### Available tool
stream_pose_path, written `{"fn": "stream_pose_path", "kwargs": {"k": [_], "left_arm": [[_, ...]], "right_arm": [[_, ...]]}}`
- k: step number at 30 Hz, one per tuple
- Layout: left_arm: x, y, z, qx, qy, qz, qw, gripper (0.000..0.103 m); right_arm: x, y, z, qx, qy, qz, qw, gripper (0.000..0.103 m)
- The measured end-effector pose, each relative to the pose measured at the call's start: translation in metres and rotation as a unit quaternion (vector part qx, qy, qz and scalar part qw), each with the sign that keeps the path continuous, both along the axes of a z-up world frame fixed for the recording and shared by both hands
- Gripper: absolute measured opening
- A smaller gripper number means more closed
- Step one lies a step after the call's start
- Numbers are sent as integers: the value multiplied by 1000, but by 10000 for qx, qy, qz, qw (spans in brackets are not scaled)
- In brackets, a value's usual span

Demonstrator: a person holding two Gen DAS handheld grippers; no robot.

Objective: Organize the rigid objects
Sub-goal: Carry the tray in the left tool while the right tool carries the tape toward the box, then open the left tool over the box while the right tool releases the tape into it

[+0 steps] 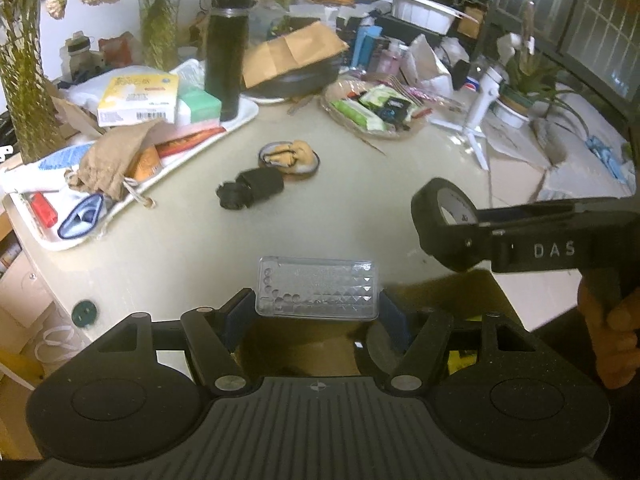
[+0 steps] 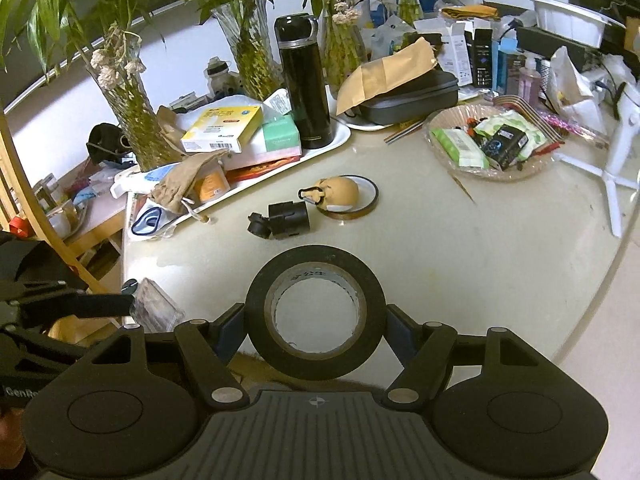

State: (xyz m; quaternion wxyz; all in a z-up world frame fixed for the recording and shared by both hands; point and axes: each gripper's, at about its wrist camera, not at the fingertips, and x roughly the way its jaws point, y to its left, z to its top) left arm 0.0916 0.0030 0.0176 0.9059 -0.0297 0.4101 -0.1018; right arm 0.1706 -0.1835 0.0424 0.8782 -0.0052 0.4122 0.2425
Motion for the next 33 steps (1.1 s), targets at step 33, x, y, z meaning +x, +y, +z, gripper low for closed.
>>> {"fn": "stream_pose_path", "kwargs": {"k": [33], "left_arm": [[-17,18,4,-386,-236,665,9968,71]], "right_arm": [[-77,-7,-6,0,257,-115,9996,75]]}}
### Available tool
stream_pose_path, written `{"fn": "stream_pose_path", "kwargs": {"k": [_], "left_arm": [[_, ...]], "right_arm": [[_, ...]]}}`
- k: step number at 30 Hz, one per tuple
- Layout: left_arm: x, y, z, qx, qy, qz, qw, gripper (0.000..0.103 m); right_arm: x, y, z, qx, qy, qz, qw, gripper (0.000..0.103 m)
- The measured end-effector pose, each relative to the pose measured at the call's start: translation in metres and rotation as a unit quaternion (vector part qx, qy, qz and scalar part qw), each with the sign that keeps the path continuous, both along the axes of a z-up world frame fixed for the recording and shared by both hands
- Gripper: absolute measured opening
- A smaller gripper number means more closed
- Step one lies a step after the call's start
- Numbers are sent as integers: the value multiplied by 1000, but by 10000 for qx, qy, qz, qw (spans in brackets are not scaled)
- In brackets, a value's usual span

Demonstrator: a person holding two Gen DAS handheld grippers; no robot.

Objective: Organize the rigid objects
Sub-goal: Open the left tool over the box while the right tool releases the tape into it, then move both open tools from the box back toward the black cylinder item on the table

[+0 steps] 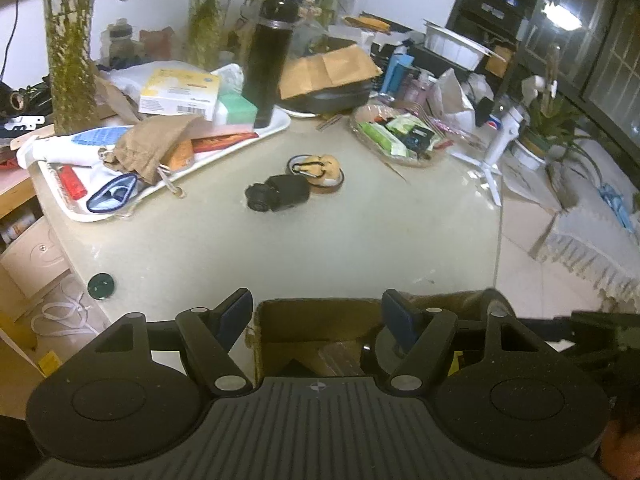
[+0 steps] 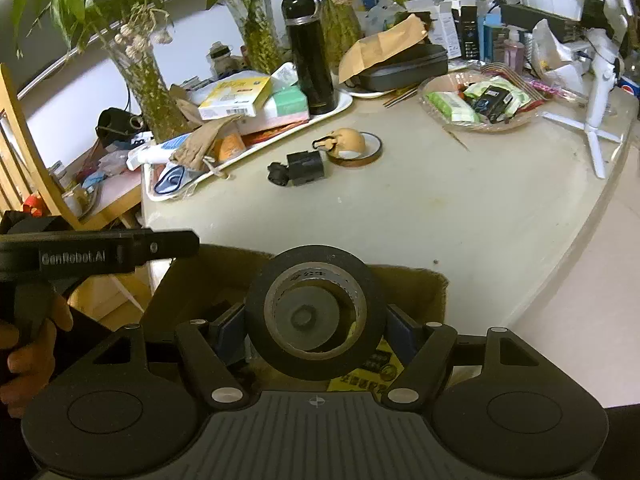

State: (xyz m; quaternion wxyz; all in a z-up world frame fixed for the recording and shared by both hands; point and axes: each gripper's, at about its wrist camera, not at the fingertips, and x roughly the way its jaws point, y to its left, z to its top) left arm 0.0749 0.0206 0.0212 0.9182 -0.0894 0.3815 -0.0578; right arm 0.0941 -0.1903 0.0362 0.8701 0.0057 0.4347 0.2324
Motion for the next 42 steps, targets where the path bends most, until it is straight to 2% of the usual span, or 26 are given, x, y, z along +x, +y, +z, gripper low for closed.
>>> {"fn": "stream_pose_path", "kwargs": {"k": [11,15,16,18,23,29,36,42], "left_arm": [[0,3,2,0,-91,55,9999,71],[1,4,1,-8,-98,76,9999,71],[0,4,1,-2,-100,85,9999,71],[0,5,1,8,-100,111,9999,71],[0,9,-1,22,-64,209,9998,71],[-1,10,-1,44,-82,243,9997,71],[0,10,1,69,-132,229,9996,71],[-5,29,13,-21,-412,457,9981,71]], "right_arm": [[-4,14,-4,32,97,274,9996,75],[-6,21,-7,23,117,592,9982,76],[-6,22,-9,10,130,623,9980,78],[-6,23,-12,27,97,648,9978,90],[-4,18,-11,113,-74,572,9983,99],[0,12,-12,242,-104,401,9988,103],[0,8,-8,356,-241,320,9986,103],[4,1,-4,530,-307,218,9979,103]]}}
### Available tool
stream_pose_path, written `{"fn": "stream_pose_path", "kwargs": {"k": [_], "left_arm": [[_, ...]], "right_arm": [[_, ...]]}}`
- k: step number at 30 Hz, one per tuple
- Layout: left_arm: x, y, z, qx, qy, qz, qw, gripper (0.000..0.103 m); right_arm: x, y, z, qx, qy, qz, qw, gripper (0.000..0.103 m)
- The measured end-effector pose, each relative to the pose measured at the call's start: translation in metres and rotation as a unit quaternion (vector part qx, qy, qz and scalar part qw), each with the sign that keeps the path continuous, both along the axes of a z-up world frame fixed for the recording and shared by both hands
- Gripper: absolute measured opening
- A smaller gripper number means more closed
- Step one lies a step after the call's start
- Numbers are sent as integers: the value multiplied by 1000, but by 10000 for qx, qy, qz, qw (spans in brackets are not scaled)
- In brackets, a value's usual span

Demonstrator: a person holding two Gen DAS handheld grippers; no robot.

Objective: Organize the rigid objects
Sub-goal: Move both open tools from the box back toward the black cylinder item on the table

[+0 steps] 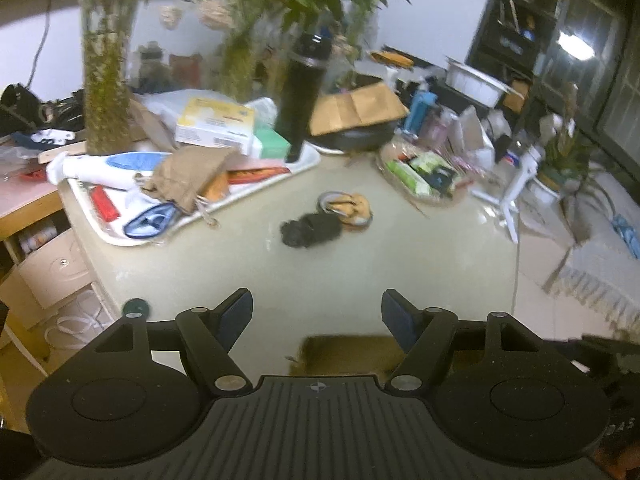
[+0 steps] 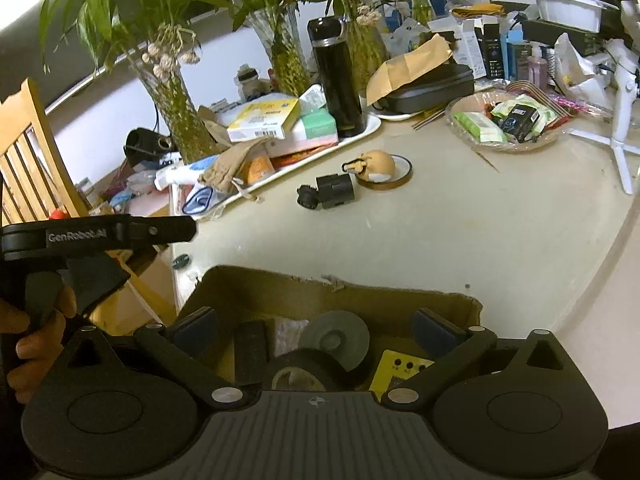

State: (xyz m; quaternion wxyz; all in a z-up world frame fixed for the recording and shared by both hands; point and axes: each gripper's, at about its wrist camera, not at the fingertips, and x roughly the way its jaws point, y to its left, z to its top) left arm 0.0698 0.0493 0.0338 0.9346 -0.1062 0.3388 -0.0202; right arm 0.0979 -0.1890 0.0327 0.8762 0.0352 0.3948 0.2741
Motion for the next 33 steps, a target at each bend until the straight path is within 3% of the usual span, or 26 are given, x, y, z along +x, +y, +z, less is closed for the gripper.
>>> {"fn": "stream_pose_path", "kwargs": {"k": [8,20,33], "left_arm": [[2,21,-5,-231,95,437,9987,71],[9,4,-8,-76,186,197,9996,71],[28,-8,-8,338,205,47,9992,71]], "right_arm": [[7,-5,-6,73,70,-121,9999,103],[24,-36,-7,487,132,-628,9967,103],[45,-33,-8,147,-201,-542,9982,103]]}}
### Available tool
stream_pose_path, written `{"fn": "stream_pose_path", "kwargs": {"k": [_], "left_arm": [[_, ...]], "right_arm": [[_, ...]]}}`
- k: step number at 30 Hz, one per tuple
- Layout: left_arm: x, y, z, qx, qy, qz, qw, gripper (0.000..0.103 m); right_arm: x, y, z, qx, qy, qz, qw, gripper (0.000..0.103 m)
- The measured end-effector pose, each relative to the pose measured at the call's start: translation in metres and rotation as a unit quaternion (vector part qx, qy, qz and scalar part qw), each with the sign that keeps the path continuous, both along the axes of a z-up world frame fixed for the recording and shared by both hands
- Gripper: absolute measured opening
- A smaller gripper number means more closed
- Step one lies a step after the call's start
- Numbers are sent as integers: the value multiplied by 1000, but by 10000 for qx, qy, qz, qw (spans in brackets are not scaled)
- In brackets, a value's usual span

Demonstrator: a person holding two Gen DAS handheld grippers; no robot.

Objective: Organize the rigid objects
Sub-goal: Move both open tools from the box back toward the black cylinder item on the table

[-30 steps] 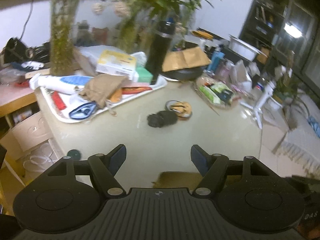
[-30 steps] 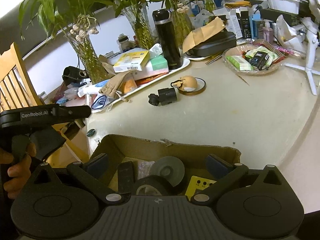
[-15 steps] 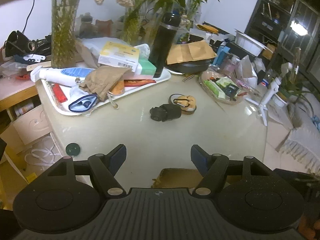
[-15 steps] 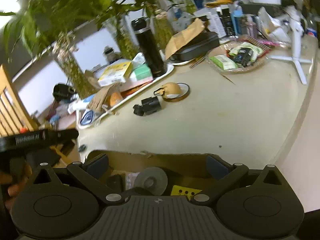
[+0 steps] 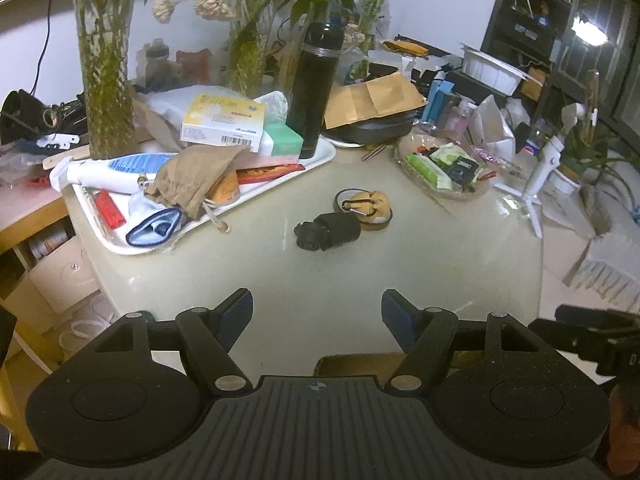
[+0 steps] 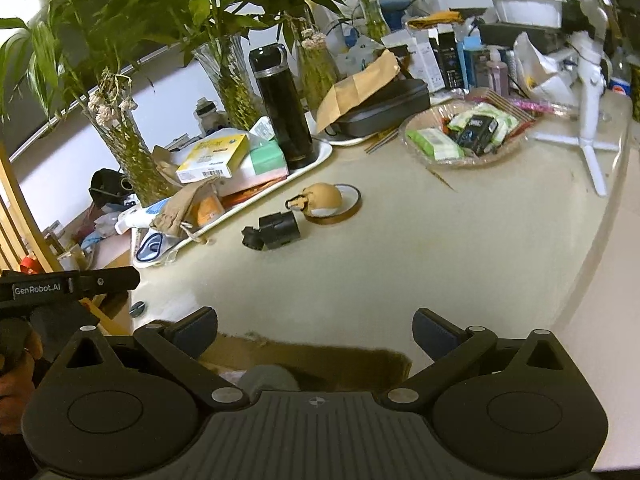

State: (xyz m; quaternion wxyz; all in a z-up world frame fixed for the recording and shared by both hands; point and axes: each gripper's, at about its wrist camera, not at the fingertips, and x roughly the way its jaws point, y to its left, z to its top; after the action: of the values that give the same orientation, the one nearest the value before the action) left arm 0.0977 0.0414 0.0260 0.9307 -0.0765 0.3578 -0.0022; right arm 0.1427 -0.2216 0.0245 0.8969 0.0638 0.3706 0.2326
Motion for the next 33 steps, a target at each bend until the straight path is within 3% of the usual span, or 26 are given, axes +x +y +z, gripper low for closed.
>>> {"fn": "stream_pose_path", "kwargs": {"k": [15,33], "left_arm": [[56,-8,-13,608,266,-478,9966,71],[92,-5,-24,563,415,-572,9959,71]], "right_arm": [[43,5,-8,-99,-127,82,9998,103],[71,1,-10,-77,-154,-76,9998,103]]}}
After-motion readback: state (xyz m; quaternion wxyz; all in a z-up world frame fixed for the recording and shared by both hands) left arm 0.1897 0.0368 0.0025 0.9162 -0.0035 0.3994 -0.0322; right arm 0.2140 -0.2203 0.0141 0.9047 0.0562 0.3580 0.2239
